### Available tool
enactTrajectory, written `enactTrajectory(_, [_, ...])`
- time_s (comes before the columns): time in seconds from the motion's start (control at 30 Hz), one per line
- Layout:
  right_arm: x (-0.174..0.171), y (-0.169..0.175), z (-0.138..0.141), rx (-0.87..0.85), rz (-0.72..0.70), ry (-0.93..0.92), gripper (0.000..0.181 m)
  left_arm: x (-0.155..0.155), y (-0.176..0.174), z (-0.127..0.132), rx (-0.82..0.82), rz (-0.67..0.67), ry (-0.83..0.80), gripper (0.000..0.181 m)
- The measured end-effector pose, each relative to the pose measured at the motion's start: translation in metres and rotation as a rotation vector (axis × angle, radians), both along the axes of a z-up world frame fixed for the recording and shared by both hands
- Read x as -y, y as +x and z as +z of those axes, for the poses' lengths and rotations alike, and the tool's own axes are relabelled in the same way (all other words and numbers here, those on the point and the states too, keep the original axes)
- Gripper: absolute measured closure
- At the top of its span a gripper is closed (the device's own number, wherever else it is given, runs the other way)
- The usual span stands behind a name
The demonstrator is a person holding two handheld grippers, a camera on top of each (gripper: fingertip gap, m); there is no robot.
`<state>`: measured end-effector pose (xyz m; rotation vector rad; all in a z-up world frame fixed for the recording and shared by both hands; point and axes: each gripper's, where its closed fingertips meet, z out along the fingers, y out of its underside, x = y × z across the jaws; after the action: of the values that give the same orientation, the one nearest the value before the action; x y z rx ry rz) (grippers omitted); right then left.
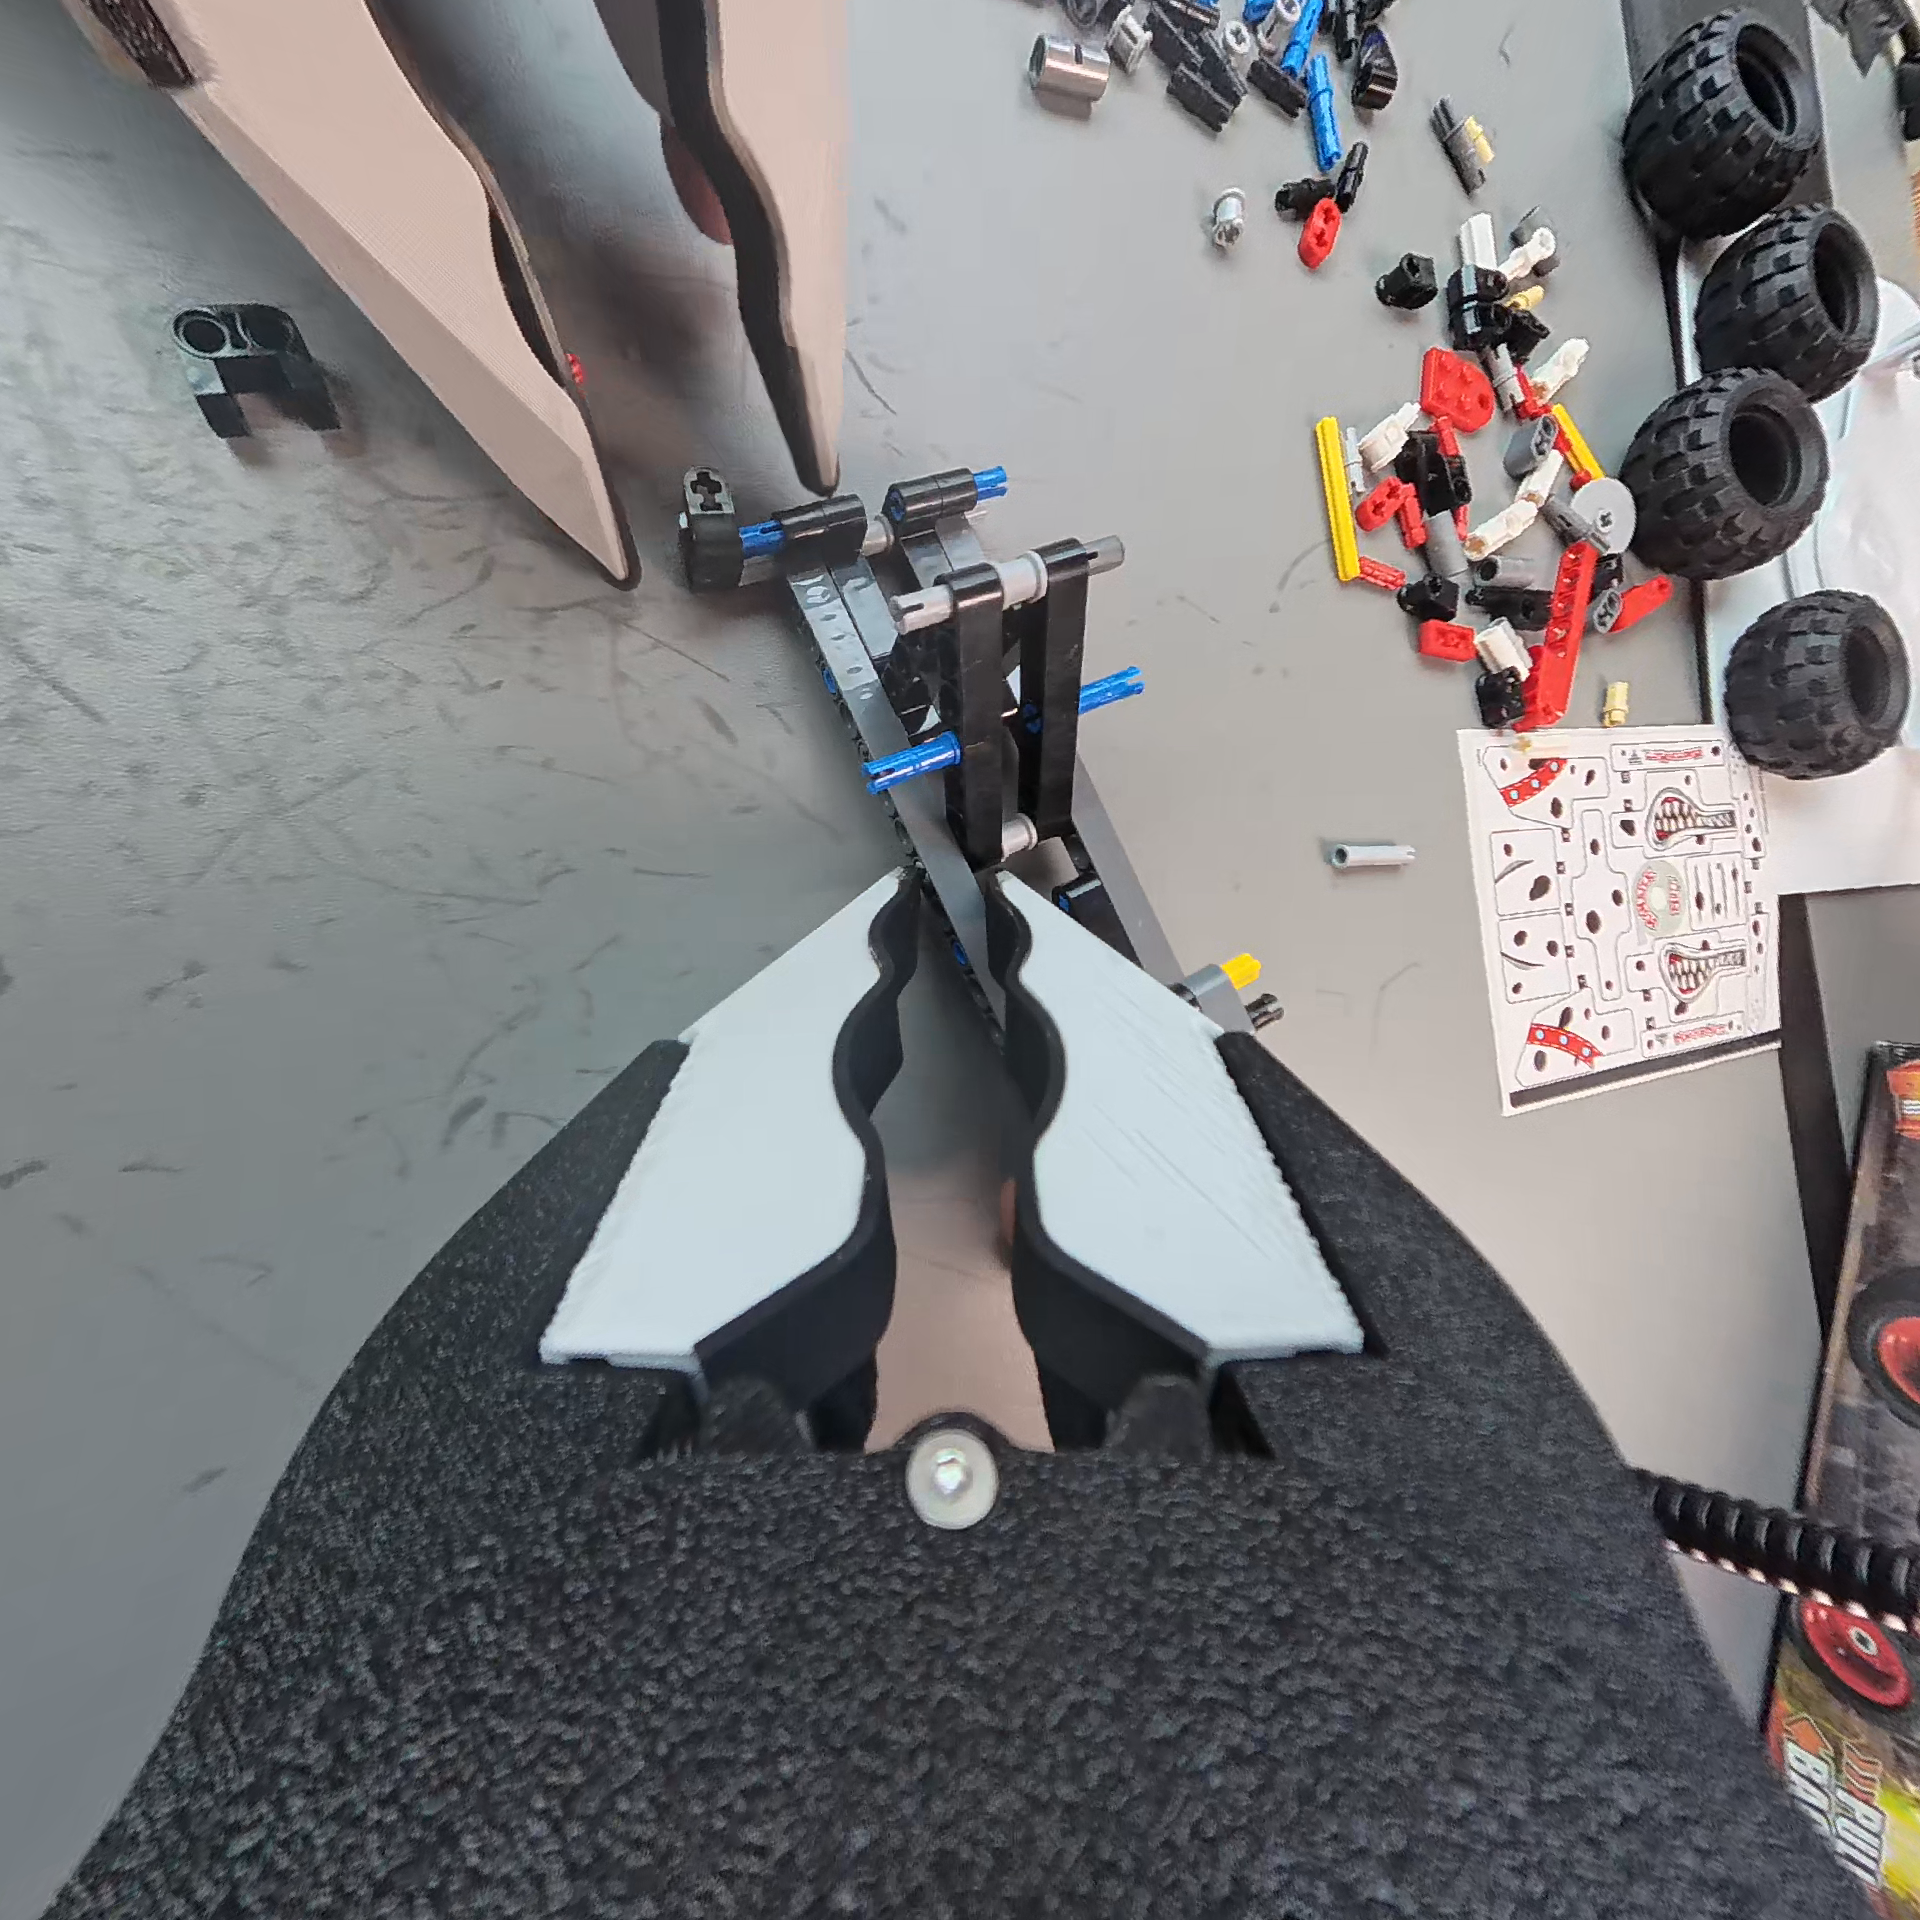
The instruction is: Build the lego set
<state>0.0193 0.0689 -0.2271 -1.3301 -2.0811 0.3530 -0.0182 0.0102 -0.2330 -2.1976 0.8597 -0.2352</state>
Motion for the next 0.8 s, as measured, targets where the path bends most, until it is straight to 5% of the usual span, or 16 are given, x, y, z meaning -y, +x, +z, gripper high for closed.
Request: enactTrajectory(0.8, [0.0078, 0.0048, 0.0013, -0.017, 0.04, 0.006, 0.171, -0.0074, 0.0011, 0.0001, -0.113, -0.023, 0.116, 0.148])
